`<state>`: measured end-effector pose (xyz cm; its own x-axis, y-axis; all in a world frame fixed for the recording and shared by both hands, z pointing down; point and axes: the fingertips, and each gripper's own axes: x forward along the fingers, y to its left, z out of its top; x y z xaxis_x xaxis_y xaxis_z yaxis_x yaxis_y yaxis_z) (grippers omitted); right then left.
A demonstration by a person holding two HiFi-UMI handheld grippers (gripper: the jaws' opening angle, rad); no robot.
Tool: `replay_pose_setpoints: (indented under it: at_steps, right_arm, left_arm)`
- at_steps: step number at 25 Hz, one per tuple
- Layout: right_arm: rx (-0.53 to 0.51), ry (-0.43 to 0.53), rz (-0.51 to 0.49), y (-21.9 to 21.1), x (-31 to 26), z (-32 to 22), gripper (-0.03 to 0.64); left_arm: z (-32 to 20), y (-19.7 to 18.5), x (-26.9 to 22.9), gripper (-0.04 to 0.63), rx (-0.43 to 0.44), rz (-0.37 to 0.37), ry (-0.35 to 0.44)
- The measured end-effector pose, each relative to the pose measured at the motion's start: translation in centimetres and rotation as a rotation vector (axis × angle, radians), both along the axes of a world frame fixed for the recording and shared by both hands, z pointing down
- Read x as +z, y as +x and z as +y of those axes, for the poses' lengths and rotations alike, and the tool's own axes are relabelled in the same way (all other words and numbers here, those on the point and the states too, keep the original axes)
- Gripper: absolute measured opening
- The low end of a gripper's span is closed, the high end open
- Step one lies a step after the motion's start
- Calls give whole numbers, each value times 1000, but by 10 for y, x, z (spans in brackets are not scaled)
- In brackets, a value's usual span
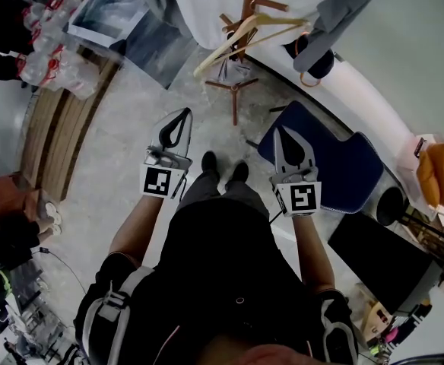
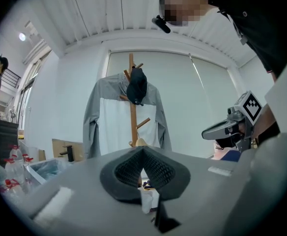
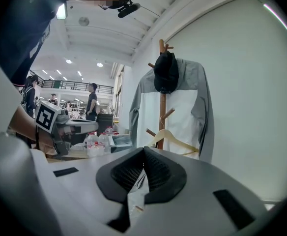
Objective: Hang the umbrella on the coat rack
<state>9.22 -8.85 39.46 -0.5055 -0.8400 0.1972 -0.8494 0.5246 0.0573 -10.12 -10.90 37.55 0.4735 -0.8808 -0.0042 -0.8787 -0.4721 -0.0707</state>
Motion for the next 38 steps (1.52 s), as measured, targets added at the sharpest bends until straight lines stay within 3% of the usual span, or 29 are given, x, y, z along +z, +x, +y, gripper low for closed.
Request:
replay_pose_setpoints:
  at_steps: [13, 20, 38]
  right_arm:
    - [83, 57, 3, 25, -20, 17, -2]
    - [145, 45, 39, 36, -23, 19, -2]
    - [125, 40, 64, 33, -33, 12, -2]
  left_arm:
    - [19, -24, -36, -2, -114, -8, 40]
    - [23, -26, -34, -2, -109, -48, 35]
    - [23, -21, -35, -2, -105, -12, 37]
